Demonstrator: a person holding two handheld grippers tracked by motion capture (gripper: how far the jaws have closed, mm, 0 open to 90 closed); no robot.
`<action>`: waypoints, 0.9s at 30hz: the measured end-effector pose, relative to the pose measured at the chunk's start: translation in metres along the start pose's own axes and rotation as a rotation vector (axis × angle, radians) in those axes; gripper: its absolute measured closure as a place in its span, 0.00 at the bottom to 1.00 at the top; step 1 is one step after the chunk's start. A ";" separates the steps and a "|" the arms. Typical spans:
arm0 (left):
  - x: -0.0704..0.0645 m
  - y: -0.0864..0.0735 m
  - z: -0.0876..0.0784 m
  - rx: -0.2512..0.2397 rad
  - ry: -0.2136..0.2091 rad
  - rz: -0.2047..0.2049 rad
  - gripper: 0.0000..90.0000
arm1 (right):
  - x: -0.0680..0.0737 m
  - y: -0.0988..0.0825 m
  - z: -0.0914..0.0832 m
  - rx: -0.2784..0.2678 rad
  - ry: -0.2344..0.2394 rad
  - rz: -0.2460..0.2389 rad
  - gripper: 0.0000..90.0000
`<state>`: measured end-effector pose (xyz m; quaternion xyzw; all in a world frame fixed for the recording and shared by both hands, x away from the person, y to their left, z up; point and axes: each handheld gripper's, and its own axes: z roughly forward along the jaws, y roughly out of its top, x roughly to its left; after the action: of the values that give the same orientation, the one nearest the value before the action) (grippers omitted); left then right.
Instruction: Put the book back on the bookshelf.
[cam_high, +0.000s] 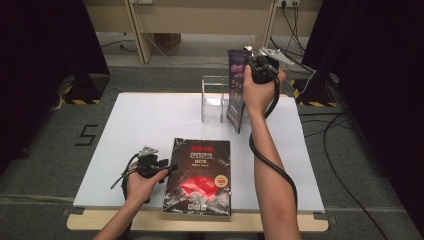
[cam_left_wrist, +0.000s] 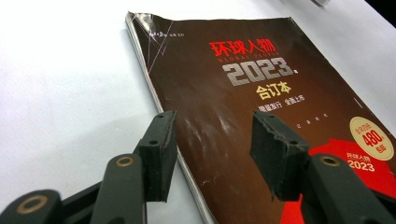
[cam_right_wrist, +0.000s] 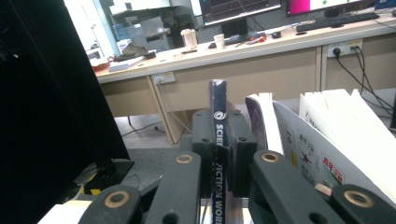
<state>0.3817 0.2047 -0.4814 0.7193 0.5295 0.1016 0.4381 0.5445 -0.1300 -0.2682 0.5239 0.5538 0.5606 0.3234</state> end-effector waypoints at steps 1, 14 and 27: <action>0.000 0.000 0.000 0.000 0.000 0.001 0.56 | 0.000 -0.001 0.001 0.001 -0.004 -0.006 0.94; 0.001 -0.001 -0.001 0.002 0.006 -0.001 0.56 | 0.007 -0.013 -0.006 -0.001 -0.037 -0.081 0.94; 0.000 -0.002 -0.001 0.010 0.010 0.000 0.56 | 0.007 -0.036 -0.050 0.034 -0.018 -0.141 0.93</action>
<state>0.3801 0.2051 -0.4826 0.7210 0.5323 0.1025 0.4317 0.4876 -0.1312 -0.2926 0.4942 0.5957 0.5222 0.3580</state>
